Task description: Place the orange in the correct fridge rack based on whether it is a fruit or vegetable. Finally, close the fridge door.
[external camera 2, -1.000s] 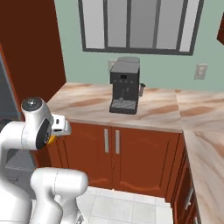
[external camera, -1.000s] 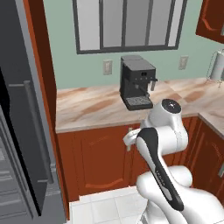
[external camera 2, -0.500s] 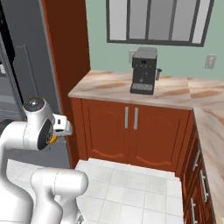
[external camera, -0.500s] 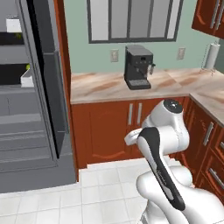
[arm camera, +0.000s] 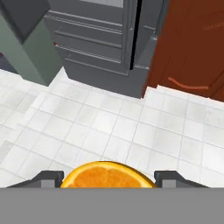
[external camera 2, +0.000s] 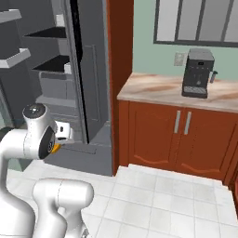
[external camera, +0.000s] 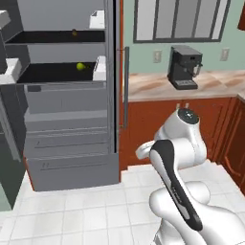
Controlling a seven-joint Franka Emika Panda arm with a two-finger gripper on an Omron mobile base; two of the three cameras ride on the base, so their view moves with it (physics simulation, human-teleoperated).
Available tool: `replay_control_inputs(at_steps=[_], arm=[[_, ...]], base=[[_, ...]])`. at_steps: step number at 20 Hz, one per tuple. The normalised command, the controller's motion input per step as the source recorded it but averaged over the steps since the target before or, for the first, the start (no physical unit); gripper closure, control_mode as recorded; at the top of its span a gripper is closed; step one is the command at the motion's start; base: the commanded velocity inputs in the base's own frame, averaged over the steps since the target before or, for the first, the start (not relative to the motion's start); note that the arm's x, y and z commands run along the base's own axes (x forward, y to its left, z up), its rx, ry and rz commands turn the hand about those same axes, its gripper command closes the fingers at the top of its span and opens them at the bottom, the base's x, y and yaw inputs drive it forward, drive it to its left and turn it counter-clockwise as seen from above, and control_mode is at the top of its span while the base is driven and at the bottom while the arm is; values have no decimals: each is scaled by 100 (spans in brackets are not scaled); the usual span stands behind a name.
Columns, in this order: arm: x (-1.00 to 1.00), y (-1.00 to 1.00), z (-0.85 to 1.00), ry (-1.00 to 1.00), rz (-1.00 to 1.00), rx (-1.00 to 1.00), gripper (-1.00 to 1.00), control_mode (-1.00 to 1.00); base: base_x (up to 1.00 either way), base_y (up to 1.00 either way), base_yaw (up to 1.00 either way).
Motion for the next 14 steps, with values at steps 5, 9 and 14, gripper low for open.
replay_control_inputs(at_steps=[5, 9, 14], arm=[[0, 0, 0, 0, 0, 0, 100, 100], [0, 0, 0, 0, 0, 0, 100, 100], [0, 0, 0, 0, 0, 0, 100, 100]], base=[[40, 100, 0], [61, 90, -3], [89, 41, -18]])
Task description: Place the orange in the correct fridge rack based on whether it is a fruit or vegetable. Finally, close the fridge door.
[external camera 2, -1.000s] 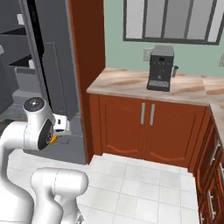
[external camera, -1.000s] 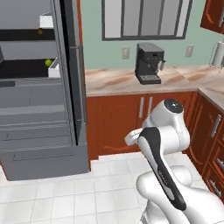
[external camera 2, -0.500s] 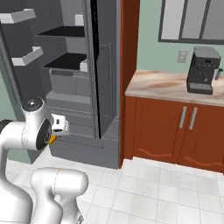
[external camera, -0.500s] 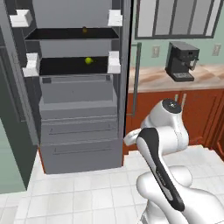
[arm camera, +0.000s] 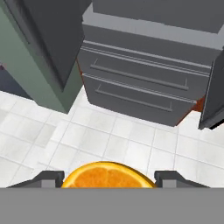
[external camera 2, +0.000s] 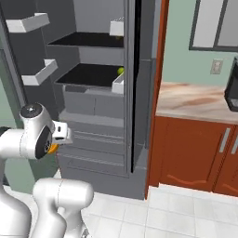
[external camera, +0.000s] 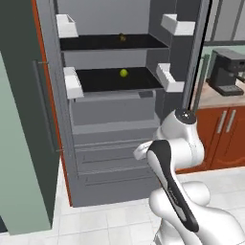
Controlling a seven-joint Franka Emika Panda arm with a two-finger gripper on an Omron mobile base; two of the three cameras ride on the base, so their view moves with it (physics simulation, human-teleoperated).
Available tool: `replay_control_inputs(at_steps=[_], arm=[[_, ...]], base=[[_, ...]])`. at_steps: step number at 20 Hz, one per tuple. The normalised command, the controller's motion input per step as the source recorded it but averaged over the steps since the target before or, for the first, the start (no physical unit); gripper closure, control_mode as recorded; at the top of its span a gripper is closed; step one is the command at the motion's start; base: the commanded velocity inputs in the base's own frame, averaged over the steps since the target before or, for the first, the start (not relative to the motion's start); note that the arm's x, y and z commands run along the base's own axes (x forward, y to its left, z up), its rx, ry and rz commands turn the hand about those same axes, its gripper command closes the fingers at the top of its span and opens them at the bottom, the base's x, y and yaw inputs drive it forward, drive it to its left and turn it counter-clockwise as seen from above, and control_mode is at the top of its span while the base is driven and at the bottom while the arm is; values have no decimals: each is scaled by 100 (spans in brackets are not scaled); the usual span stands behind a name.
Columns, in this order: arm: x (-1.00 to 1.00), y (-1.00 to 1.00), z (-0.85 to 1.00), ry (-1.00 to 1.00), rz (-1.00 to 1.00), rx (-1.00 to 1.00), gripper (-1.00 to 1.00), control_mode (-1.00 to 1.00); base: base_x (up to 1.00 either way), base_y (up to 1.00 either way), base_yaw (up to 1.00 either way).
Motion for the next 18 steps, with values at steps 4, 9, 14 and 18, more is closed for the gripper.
replay_control_inputs(at_steps=[4, 9, 14, 18], arm=[[0, 0, 0, 0, 0, 0, 100, 100], [0, 0, 0, 0, 0, 0, 100, 100], [0, 0, 0, 0, 0, 0, 100, 100], [0, 0, 0, 0, 0, 0, 100, 100]], base=[[82, 0, -17], [68, 41, -19], [54, 46, -16], [58, 25, -14]])
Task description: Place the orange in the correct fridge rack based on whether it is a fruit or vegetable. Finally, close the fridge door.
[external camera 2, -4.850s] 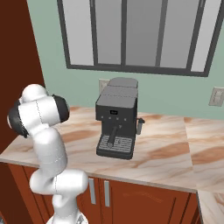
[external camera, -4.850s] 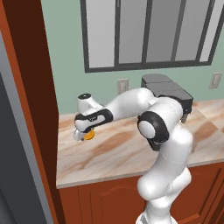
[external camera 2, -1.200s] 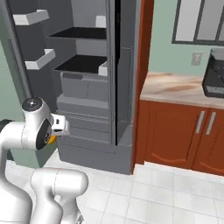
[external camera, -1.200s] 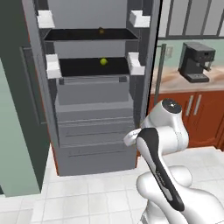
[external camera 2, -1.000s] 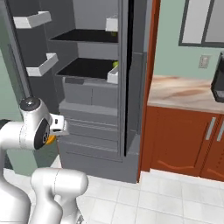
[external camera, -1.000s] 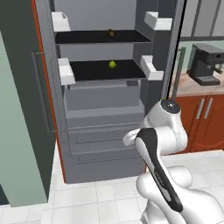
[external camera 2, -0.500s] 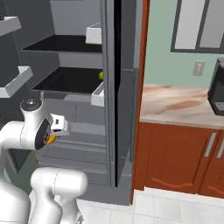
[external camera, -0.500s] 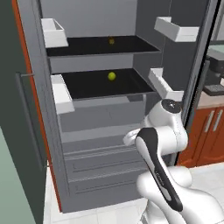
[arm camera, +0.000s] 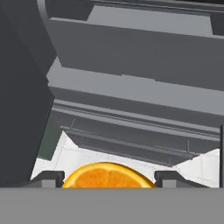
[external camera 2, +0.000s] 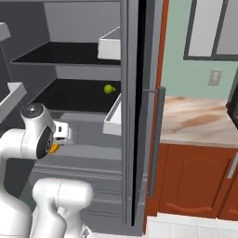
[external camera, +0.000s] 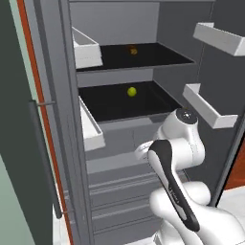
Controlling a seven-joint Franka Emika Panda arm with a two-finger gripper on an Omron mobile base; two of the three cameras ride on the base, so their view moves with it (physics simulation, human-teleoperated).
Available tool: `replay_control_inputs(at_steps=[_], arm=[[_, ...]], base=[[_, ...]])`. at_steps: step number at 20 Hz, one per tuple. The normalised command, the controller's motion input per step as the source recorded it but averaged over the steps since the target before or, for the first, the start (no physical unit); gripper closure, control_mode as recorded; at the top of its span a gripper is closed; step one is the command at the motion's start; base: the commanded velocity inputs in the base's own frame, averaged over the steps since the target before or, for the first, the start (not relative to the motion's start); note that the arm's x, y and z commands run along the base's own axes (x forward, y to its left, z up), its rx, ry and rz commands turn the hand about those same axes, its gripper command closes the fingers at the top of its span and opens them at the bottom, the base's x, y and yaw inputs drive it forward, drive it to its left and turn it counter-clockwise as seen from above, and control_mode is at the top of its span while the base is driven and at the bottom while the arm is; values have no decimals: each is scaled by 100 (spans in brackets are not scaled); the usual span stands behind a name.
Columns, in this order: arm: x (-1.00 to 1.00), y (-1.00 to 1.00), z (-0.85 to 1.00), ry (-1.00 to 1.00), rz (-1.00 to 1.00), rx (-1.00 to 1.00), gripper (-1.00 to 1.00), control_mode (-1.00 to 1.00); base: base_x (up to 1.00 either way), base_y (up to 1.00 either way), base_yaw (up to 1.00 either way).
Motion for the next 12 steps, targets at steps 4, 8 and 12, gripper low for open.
replay_control_inputs(at_steps=[4, 8, 12], arm=[[0, 0, 0, 0, 0, 0, 100, 100], [0, 0, 0, 0, 0, 0, 100, 100], [0, 0, 0, 0, 0, 0, 100, 100]], base=[[57, 4, -10], [63, 16, -6], [62, 9, -2]])
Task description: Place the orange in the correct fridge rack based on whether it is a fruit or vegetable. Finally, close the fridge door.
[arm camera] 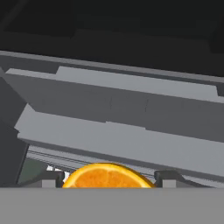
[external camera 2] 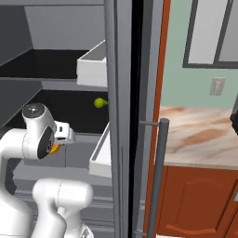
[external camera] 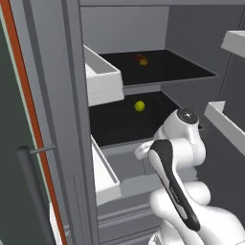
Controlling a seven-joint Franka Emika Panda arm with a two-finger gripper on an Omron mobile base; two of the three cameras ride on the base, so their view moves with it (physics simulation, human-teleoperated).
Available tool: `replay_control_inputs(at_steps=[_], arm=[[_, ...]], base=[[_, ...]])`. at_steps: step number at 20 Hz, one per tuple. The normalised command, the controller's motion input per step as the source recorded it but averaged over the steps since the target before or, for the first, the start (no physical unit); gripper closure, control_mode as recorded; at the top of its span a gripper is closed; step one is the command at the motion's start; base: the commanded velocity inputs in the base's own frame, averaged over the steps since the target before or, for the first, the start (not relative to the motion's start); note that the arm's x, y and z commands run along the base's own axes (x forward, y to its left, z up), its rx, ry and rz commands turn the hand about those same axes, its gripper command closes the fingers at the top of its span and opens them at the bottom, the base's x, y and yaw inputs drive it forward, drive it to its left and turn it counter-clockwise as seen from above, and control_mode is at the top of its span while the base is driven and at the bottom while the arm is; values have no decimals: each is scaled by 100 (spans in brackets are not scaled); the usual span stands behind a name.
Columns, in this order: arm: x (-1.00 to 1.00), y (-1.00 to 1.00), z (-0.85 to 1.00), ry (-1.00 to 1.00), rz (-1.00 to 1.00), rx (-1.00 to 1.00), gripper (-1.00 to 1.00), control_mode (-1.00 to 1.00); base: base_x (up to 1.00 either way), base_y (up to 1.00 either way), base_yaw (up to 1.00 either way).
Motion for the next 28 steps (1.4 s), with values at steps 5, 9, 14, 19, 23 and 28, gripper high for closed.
replay_control_inputs(at_steps=[5, 9, 14, 19, 23, 28], arm=[[0, 0, 0, 0, 0, 0, 100, 100], [57, 4, 21, 0, 0, 0, 100, -100], [74, 2, 31, 0, -1, 0, 100, -100], [62, 9, 22, 0, -5, 0, 100, -100], [52, 15, -1, 0, -8, 0, 100, -100], [38, 14, -23, -3, -5, -4, 100, -100]], base=[[42, 6, 0], [0, 0, 0], [0, 0, 0], [0, 0, 0], [0, 0, 0], [0, 0, 0]])
